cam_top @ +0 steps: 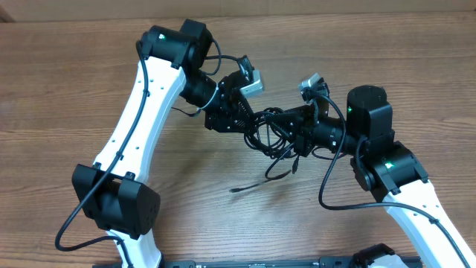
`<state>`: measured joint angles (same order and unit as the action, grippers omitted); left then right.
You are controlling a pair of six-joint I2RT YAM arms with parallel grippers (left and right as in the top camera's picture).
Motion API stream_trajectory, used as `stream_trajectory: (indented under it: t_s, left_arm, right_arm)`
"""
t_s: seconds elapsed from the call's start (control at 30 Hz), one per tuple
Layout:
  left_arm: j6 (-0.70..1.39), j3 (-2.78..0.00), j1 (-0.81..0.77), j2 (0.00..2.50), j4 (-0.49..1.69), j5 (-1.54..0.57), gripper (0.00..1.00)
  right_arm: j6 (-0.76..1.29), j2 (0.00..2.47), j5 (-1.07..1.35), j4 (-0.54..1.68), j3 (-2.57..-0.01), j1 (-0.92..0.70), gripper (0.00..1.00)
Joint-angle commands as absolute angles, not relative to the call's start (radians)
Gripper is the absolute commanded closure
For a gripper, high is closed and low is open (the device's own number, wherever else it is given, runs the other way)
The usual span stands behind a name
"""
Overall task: Untangle cables
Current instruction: 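Open the left gripper and pull it away, leaving coil in right gripper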
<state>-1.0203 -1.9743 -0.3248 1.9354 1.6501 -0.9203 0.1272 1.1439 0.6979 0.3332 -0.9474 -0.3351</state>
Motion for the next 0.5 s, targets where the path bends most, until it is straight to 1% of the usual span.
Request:
stream_trajectory:
  t_s: [0.0, 0.03, 0.07, 0.23, 0.47]
  left_arm:
    - [-1.024, -1.995, -0.327, 1.896, 1.648, -0.906, 0.79]
    - [-1.024, -1.995, -0.327, 1.896, 1.648, -0.906, 0.86]
    - [-1.024, -1.995, -0.327, 1.896, 1.647, -0.907, 0.96]
    - [-1.023, -1.995, -0.327, 1.896, 1.649, -0.919, 0.96]
    - [-0.965, -1.995, -0.321, 1.896, 1.652, -1.178, 0.96]
  right_arm:
    - [0.125, 1.143, 0.698, 0.324, -0.97, -0.332, 0.96]
    - [0.125, 1.143, 0.698, 0.324, -0.97, -0.332, 0.96]
    - [0.125, 1.143, 0.698, 0.324, -0.97, -0.332, 0.96]
    - [0.125, 1.143, 0.698, 0.325, -0.97, -0.332, 0.96]
    - [0.073, 1.143, 0.696, 0.345, -0.97, -0.332, 0.96]
